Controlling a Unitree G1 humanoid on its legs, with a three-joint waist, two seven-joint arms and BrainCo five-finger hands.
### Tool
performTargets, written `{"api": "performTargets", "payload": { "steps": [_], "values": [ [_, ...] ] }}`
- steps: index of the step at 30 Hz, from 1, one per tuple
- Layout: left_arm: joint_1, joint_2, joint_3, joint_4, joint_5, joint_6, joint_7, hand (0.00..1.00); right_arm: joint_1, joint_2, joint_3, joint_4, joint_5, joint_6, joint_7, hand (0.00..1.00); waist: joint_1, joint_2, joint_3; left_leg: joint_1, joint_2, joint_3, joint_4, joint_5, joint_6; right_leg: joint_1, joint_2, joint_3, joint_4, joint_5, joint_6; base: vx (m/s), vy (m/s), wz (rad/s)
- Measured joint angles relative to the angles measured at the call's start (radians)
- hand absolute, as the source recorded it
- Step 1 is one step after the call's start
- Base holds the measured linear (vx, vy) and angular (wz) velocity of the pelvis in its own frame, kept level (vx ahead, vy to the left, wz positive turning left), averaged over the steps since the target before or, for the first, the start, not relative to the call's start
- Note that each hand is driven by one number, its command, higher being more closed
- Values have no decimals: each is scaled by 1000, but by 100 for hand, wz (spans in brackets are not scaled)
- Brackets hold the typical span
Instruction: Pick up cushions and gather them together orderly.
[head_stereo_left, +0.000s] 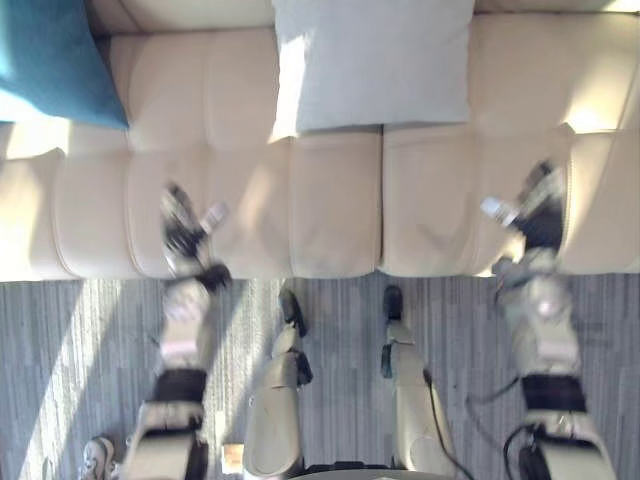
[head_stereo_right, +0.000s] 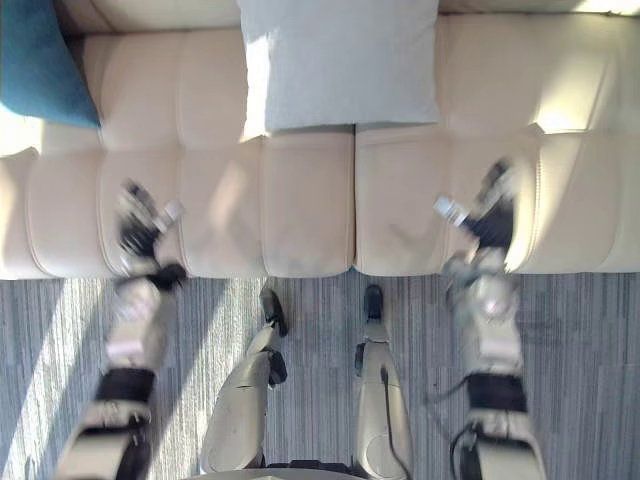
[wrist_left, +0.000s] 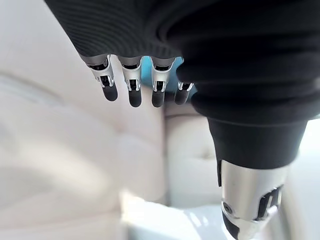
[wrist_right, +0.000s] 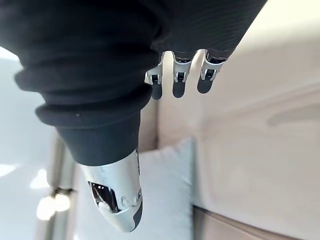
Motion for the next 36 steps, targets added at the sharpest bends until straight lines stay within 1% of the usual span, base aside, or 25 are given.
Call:
{"api": "performTargets", "payload": {
  "steps": [3, 5, 7, 8, 11, 12, 16, 18, 20, 21, 22, 23, 24, 25, 26, 27, 28, 29, 30, 31, 32, 33, 34, 35, 36],
  "values": [
    [142, -48, -22, 146, 90, 18, -69, 0, 158, 61, 5, 136, -125, 4, 44, 0, 2, 1, -79, 74, 4, 6, -10, -14, -8, 70, 5, -1, -12, -23, 2, 80, -42, -7],
    [212, -56, -10, 276, 134, 20, -90, 0, 246, 72, 3, 270, -196, 12, 61, 0, 0, 1, -143, 139, 4, 2, -19, -29, -16, 135, 4, -12, -13, -56, 6, 121, -27, 7],
    [246, -57, 11, 358, 164, 24, -94, 0, 280, 69, -6, 371, -239, 17, 72, 0, -2, 0, -179, 175, 4, -4, -23, -39, -19, 177, 4, -18, -25, -68, 7, 118, -11, 6],
    [275, -54, 33, 414, 184, 32, -95, 0, 300, 67, -18, 449, -274, 26, 75, 0, -4, -2, -199, 220, 0, -6, -39, -42, -21, 218, 3, -19, -35, -73, 12, 85, 7, 2],
    [309, -45, 50, 448, 220, 44, -108, 0, 331, 63, -44, 512, -310, 36, 82, 0, -6, -2, -219, 278, -8, -7, -54, -45, -26, 274, -3, -22, -42, -78, 16, 68, 19, 3],
    [321, -35, 58, 449, 233, 45, -116, 0, 348, 56, -46, 538, -328, 37, 92, 0, -6, -5, -228, 308, -12, -9, -55, -49, -26, 305, -8, -24, -42, -79, 17, 42, 25, 4],
    [322, 16, 57, 446, 251, 43, -136, 0, 360, 48, -46, 560, -349, 36, 118, 0, -7, -21, -244, 350, -20, -1, -52, -50, -23, 331, -14, -13, -39, -80, 18, -10, 15, -7],
    [300, 41, 53, 440, 251, 43, -136, 0, 355, 49, -43, 561, -349, 39, 119, 0, -7, -35, -237, 335, -20, 16, -18, -60, -16, 324, -19, 1, -28, -70, 23, -43, 25, -17],
    [288, 56, 47, 419, 251, 42, -136, 0, 351, 51, -41, 557, -349, 40, 118, 0, -6, -49, -237, 286, -12, 27, 55, -89, -7, 291, -22, 12, -5, -51, 32, -65, 19, -21],
    [284, 57, 50, 387, 251, 42, -135, 0, 350, 50, -43, 555, -347, 40, 116, 0, -4, -52, -237, 246, 12, 33, 109, -109, 5, 262, -17, 11, 4, -23, 36, -141, -2, -36],
    [279, 52, 56, 367, 250, 39, -134, 0, 329, 55, -40, 557, -345, 44, 116, 0, 7, -37, -232, 215, 47, 45, 132, -115, 15, 214, -7, 2, 138, -64, 17, -201, -10, -35],
    [274, 53, 54, 362, 250, 39, -134, 0, 331, 60, -39, 555, -345, 45, 116, 0, 5, -38, -232, 209, 54, 44, 142, -116, 17, 172, -9, -12, 308, -118, -8, -174, -28, -13],
    [271, 56, 49, 352, 250, 40, -134, 0, 340, 68, -36, 556, -345, 49, 116, 0, 3, -45, -230, 217, 55, 35, 151, -119, 22, 153, -23, -21, 520, -174, -11, -128, -78, 10],
    [274, 59, 48, 343, 250, 40, -133, 0, 359, 72, -22, 557, -345, 50, 117, 0, 5, -53, -235, 220, 55, 29, 167, -118, 21, 169, -36, -13, 699, -201, 2, -105, -159, 12],
    [282, 54, 47, 325, 250, 42, -133, 0, 361, 71, 3, 556, -345, 50, 117, 0, 21, -75, -248, 206, 55, 27, 189, -104, 8, 213, -48, 7, 751, -200, 4, -152, -252, 4],
    [285, 51, 48, 316, 250, 41, -133, 0, 358, 72, 11, 555, -345, 49, 117, 0, 24, -86, -254, 188, 55, 26, 205, -100, 3, 238, -50, 17, 734, -206, 17, -179, -249, 2],
    [279, 38, 55, 309, 249, 45, -128, 0, 331, 66, 7, 557, -345, 53, 116, 0, 26, -93, -257, 150, 67, 19, 228, -76, -6, 270, -31, 3, 657, -288, 45, -228, -225, 0],
    [276, 4, 54, 307, 249, 46, -128, 0, 306, 56, -1, 549, -345, 54, 110, 0, 28, -59, -242, 129, 97, 20, 207, -36, 2, 286, -2, -28, 572, -334, 26, -212, -156, -10],
    [272, -9, 50, 302, 248, 46, -128, 0, 298, 51, 0, 540, -344, 53, 105, 0, 33, -50, -242, 118, 109, 25, 190, -15, -6, 289, 8, -47, 529, -364, 15, -297, -193, -36],
    [272, -16, 33, 294, 243, 46, -127, 0, 286, 49, 2, 520, -340, 50, 92, 0, 54, -45, -243, 87, 121, 38, 160, 28, -14, 274, 21, -71, 472, -421, -6, -330, -237, -36],
    [272, -19, 16, 293, 230, 47, -126, 0, 271, 44, 3, 517, -336, 48, 89, 0, 55, -30, -238, 65, 129, 34, 124, 72, -22, 263, 39, -80, 431, -445, -31, -436, -300, -19],
    [269, -33, 2, 294, 225, 48, -127, 0, 245, 26, 2, 528, -335, 55, 88, 0, 45, 4, -224, 60, 142, 10, 52, 115, -30, 258, 61, -103, 380, -436, -66, -440, -219, 14],
    [267, -36, -16, 293, 225, 48, -129, 0, 244, 22, -6, 534, -335, 61, 80, 0, 39, 4, -213, 56, 135, -8, 59, 111, -30, 255, 59, -125, 363, -415, -91, -407, -151, 26],
    [264, -37, -19, 291, 225, 48, -130, 0, 247, 26, -12, 536, -335, 66, 72, 0, 34, 4, -216, 61, 124, -12, 117, 77, -44, 259, 49, -136, 351, -399, -102, -369, -89, 31],
    [272, -35, -17, 288, 225, 48, -131, 0, 249, 30, -12, 535, -335, 67, 71, 0, 24, -22, -210, 66, 100, -19, 220, -11, -37, 259, 32, -137, 329, -376, -104, -282, -90, 20]
  ]
}}
